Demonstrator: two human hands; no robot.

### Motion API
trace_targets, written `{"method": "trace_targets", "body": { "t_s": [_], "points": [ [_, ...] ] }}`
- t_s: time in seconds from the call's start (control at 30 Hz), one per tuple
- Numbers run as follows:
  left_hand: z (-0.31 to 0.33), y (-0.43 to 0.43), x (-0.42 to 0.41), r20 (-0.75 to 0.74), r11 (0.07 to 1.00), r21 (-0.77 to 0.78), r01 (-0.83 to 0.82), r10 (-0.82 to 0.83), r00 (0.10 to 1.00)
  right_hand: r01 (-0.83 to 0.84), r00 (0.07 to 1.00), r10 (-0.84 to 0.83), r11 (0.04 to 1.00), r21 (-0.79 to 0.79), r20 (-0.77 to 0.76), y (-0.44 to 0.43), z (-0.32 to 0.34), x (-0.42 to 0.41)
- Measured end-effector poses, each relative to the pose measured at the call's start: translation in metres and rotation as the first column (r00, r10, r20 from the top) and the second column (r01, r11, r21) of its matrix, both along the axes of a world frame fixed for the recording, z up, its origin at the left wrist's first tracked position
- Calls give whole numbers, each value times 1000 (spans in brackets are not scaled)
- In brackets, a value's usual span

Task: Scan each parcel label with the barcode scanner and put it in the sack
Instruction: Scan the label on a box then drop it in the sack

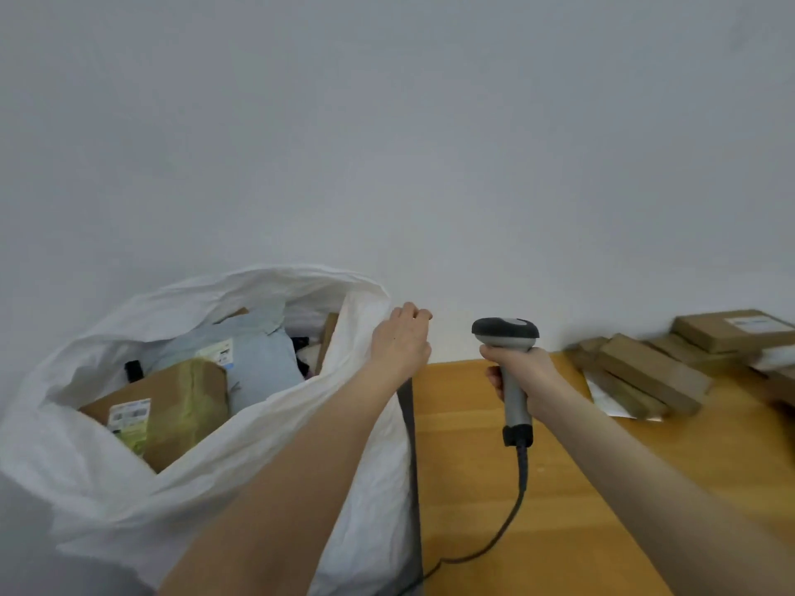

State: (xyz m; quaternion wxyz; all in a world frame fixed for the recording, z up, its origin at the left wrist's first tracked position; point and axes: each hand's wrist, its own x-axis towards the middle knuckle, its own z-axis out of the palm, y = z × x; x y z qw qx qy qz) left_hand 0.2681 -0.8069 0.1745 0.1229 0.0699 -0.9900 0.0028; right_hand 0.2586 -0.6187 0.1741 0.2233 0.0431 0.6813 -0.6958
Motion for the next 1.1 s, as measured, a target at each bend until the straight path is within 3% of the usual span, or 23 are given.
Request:
{"method": "trace_targets", "body": {
  "t_s": [0.33,0.57,0.83,1.1],
  "points": [
    [-48,138,-61,253,978,56,202,-210,944,265,955,-270,963,53,124,155,-33,1],
    [-70,275,-119,300,952,43,304,-302,905,347,920,-352,936,62,174,284,-61,-43],
    [-101,423,-165,376,959,84,270,-282,883,345,906,-366,930,128,212,428,-79,-101],
    [-127,446,-211,424,979,152,138,-190,886,390,876,-406,914,115,260,470,-101,-172]
  ]
}}
